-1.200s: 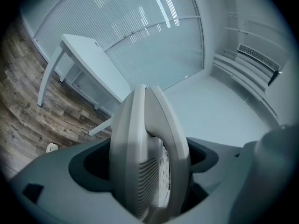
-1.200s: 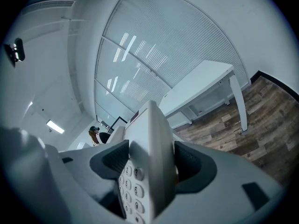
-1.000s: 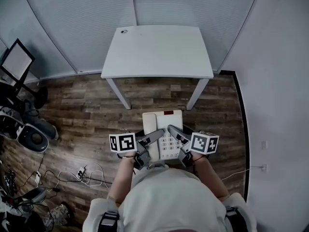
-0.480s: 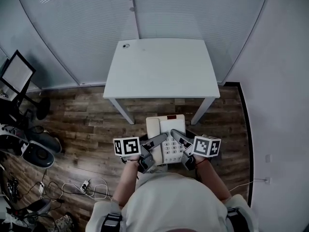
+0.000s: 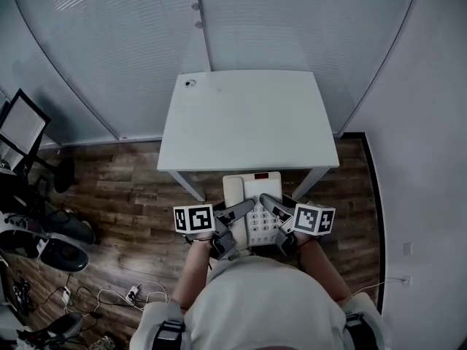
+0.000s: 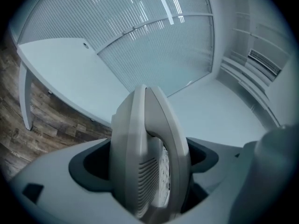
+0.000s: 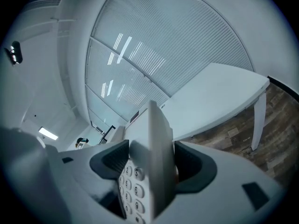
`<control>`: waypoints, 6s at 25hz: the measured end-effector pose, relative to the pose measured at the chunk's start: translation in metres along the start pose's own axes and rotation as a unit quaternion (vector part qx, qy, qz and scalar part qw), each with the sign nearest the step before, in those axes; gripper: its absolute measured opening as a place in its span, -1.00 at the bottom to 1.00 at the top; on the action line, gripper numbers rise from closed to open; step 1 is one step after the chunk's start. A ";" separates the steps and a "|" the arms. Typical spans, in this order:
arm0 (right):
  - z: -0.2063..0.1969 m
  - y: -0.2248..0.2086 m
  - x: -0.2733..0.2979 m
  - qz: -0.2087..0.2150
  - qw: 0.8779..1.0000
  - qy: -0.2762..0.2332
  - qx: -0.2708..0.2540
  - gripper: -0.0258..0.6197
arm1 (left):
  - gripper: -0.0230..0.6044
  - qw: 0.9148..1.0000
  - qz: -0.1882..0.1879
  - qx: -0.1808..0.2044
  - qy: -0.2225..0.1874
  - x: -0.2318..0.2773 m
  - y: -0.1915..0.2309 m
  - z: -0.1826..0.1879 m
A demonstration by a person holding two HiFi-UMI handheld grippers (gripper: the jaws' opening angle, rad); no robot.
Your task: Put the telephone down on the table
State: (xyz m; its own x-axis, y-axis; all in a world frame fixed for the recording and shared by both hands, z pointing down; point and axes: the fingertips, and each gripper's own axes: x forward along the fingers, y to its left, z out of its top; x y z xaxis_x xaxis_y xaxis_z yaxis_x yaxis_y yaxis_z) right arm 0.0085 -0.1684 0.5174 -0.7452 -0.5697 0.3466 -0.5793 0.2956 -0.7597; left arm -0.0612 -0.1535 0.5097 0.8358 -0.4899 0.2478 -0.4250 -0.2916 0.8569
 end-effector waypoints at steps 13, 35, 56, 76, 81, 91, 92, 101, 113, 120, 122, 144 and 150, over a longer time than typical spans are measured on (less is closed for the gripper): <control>0.053 -0.012 0.068 -0.010 1.000 -0.014 0.002 0.04 | 0.45 1.000 -0.011 0.004 0.015 0.021 0.039 0.078; 0.087 -0.030 0.115 -0.028 0.999 -0.014 0.012 0.04 | 0.45 0.999 -0.019 -0.007 0.032 0.042 0.073 0.125; 0.174 -0.092 0.175 -0.016 1.000 0.014 0.005 0.04 | 0.46 1.000 -0.001 -0.016 0.012 0.121 0.115 0.204; 0.222 -0.164 0.226 -0.021 0.998 0.059 0.023 0.04 | 0.49 0.997 0.040 -0.058 0.027 0.193 0.170 0.243; 0.225 -0.176 0.238 -0.025 0.997 0.070 0.026 0.04 | 0.51 0.996 0.049 -0.068 0.028 0.202 0.184 0.248; 0.225 -0.208 0.262 -0.035 0.995 0.090 0.031 0.04 | 0.54 0.993 0.062 -0.090 0.047 0.224 0.218 0.249; 0.226 -0.209 0.264 -0.036 0.995 0.091 0.031 0.04 | 0.54 0.993 0.064 -0.090 0.049 0.225 0.219 0.250; 0.229 -0.226 0.278 -0.046 0.994 0.090 0.042 0.04 | 0.56 0.991 0.074 -0.093 0.065 0.237 0.238 0.256; 0.227 -0.230 0.279 -0.044 0.995 0.082 0.048 0.04 | 0.56 0.987 0.124 -0.071 0.071 0.236 0.244 0.256; 0.226 -0.234 0.278 -0.057 0.995 0.081 0.027 0.04 | 0.55 0.982 0.169 -0.043 0.078 0.235 0.250 0.253; 0.225 -0.236 0.277 -0.062 0.994 0.082 0.025 0.05 | 0.55 0.981 0.175 -0.044 0.068 0.233 0.249 0.254; 0.231 -0.235 0.246 -0.112 0.991 0.050 -0.044 -0.04 | 0.55 0.979 0.200 -0.024 0.018 0.191 0.229 0.246; 0.233 -0.225 0.226 -0.134 0.989 0.016 -0.066 -0.06 | 0.55 0.978 0.208 0.005 0.016 0.177 0.221 0.243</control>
State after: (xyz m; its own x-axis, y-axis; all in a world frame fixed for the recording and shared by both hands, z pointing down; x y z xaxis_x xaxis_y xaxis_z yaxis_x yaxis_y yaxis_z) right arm 0.0475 -0.5428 0.6387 -0.5682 -0.6174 0.5440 -0.7937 0.2367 -0.5604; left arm -0.0919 -0.5047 0.6333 0.5999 -0.5423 0.5882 -0.7337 -0.0797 0.6748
